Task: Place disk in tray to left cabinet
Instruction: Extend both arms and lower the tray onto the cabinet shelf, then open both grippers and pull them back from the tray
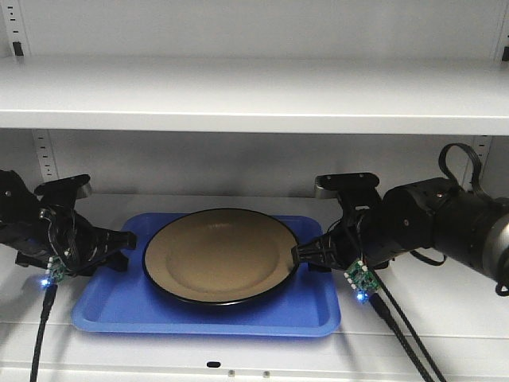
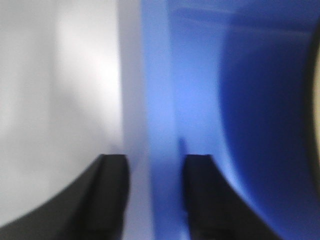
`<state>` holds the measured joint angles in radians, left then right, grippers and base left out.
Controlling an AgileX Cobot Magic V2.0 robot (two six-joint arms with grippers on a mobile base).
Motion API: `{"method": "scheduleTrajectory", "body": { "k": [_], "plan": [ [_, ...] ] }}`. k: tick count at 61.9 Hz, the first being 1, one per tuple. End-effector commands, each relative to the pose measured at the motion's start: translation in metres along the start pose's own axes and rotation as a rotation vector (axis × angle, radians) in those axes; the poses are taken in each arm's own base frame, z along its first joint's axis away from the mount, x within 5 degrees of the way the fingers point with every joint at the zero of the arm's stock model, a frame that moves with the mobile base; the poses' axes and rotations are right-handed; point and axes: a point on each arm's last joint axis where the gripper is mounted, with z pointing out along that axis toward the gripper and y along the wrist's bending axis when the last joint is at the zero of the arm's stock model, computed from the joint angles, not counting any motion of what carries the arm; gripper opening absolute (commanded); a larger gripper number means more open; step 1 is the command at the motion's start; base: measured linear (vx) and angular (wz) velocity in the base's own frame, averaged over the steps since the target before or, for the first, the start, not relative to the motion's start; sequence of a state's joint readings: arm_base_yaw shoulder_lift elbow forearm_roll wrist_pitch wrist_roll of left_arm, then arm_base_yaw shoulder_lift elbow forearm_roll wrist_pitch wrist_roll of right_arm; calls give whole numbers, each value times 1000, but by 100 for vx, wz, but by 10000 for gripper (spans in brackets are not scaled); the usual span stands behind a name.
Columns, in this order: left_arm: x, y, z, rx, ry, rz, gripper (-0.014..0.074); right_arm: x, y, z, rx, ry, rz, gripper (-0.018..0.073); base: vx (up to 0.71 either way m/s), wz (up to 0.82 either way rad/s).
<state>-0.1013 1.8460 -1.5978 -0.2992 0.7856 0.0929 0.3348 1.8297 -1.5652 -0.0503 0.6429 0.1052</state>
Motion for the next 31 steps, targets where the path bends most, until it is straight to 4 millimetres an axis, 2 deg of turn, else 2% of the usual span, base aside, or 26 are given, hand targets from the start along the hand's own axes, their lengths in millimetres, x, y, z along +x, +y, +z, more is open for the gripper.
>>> {"method": "scheduleTrajectory", "body": {
  "k": [1,22,26,31],
  "plan": [
    [-23,-1,-37,-24,-196,29,433,-30,-9,-43,33,-203,-42,468,0,0],
    [-29,-10,-75,-17,-307,45,423,-34,-11,-66,47,-239,-55,452,0,0],
    [-29,-12,-84,-15,-321,49,409,-34,-11,-74,47,-244,-49,430,0,0],
    [-28,-14,-93,-12,-323,53,373,-33,-11,-81,50,-229,-44,359,0,0]
  ]
}}
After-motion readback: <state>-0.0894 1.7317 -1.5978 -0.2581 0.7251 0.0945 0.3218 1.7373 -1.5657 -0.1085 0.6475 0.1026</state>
